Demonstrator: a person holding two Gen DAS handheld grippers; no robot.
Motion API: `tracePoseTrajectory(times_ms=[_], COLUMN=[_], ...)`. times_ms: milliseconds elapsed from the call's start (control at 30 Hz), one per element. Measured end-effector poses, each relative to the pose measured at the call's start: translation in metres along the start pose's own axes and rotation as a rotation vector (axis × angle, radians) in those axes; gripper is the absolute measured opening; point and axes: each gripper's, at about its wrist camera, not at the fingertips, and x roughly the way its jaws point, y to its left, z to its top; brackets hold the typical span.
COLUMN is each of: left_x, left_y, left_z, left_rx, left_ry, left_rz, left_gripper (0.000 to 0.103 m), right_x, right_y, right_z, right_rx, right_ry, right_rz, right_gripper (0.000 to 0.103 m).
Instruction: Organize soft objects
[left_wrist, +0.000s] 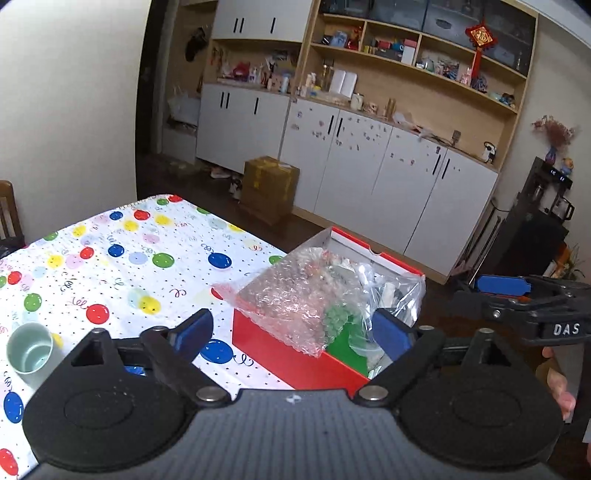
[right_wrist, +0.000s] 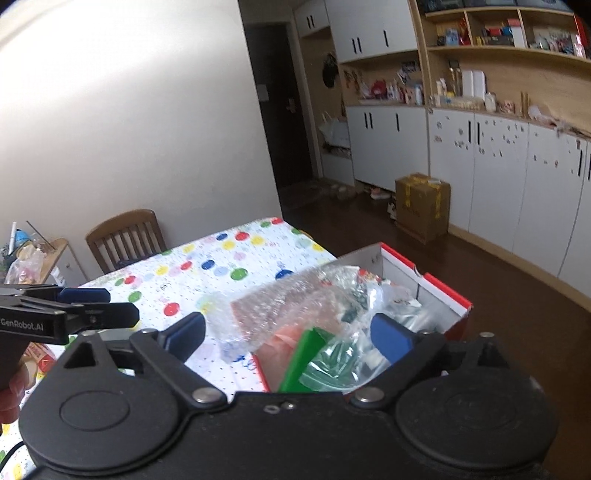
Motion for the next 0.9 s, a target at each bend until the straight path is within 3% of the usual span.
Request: tracePoseTrajectory(times_ms=[200,900], left_x=[-0.02,-0.054], left_y=[0.003,-0.011], left_z=[-0.003,-0.02], left_rx=[-0.041,0.031], left_ry=[-0.032,-0.121], left_rz=[-0.022,-0.018], left_gripper=[0.102,0.103], right_x=[-0.017,-0.044], right_y=[0.018,0.035], right_z=[-0.006,-0.024], right_rx=[-0.054,-0.008], right_ry=[-0.044,-0.094], right_rz=[-0.006,-0.045], right_gripper=[0.103,0.103])
